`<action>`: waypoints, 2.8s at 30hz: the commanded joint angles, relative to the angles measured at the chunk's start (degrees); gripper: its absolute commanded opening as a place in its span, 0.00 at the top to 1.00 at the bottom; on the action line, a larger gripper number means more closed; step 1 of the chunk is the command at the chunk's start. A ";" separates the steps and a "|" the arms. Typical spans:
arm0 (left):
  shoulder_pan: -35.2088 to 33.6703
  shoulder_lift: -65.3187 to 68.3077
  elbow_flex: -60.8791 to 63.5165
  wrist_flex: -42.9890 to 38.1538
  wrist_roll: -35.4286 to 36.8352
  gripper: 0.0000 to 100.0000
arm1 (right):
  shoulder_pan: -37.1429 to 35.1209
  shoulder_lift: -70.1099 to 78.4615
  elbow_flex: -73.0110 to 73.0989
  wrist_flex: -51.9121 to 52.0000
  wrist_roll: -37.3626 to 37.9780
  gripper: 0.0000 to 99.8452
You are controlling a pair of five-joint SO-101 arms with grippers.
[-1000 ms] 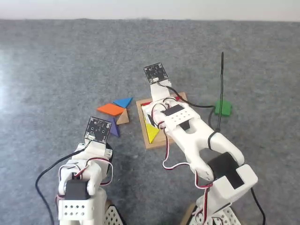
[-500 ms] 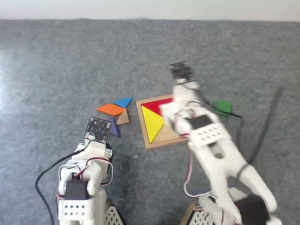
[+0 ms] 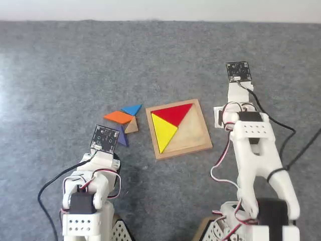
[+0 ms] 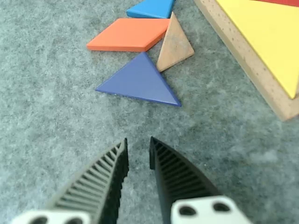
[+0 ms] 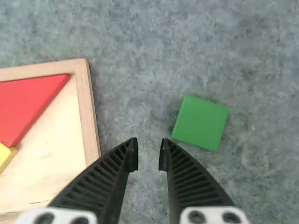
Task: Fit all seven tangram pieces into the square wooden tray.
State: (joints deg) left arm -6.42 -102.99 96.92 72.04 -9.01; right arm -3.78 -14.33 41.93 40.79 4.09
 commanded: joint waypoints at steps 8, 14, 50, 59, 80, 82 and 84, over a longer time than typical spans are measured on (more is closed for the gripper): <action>-0.09 -1.23 -0.48 0.35 -0.18 0.92 | -0.66 -6.02 -0.53 0.92 1.32 0.92; -0.09 -1.23 -0.48 0.35 -0.18 0.92 | 1.80 -18.42 9.41 1.01 4.57 0.92; -0.18 7.47 -14.37 -10.11 -9.14 0.92 | 13.58 -41.36 39.47 -3.91 13.80 0.92; 0.26 56.35 -46.55 -5.45 -12.92 0.92 | 13.58 -41.36 39.47 -4.00 13.80 0.92; -1.85 120.35 -89.27 -3.87 -24.26 0.79 | 13.58 -41.10 39.65 -5.14 13.80 0.92; -1.85 121.76 -89.27 -4.92 -24.26 0.79 | 13.58 -41.10 39.65 -5.14 13.80 0.92; -1.67 123.25 -89.27 -5.10 -24.26 0.79 | 13.58 -41.10 39.65 -5.14 13.80 0.92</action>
State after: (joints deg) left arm -8.00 19.30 10.07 68.53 -32.66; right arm 10.11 -54.51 81.76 36.92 17.27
